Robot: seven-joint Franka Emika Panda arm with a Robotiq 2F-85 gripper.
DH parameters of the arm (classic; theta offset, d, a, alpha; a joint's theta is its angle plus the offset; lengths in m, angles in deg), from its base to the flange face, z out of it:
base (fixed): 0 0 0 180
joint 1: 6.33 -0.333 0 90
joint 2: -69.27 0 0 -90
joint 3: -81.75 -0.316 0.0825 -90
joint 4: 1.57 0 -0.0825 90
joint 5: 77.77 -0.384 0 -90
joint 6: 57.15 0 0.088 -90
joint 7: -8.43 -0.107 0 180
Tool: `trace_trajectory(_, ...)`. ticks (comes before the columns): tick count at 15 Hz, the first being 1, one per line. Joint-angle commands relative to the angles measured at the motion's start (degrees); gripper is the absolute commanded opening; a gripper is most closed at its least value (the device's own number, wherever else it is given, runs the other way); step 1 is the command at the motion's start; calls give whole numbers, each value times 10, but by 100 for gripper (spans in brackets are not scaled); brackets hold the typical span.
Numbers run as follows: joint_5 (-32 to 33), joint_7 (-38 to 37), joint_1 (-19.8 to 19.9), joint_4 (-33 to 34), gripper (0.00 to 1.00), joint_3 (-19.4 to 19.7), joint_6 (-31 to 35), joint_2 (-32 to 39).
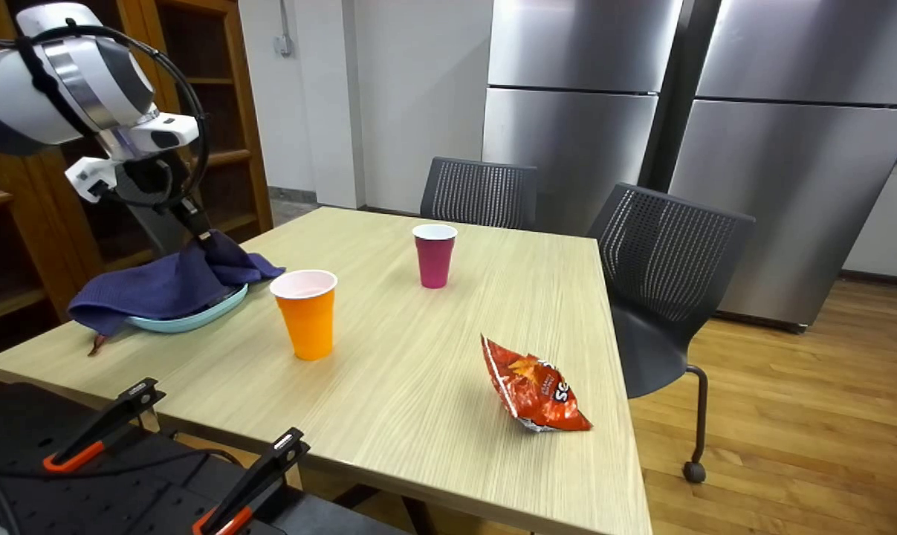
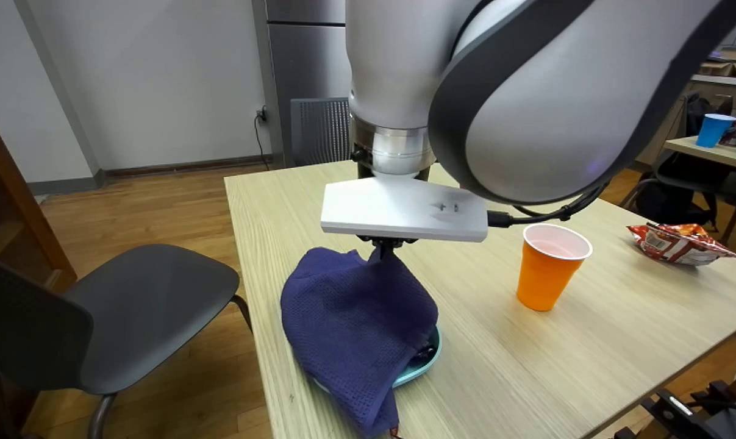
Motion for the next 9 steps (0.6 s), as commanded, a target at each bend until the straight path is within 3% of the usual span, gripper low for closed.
trace_trajectory(1,48,2,31,-15,1,-23,-60,-48)
trace_trajectory(5,85,-10,81,-11,1,-51,-96,-65)
trace_trajectory(8,74,5,142,-4,1,-103,-110,-60)
trace_trajectory(9,74,6,160,0,28,-120,-118,-58)
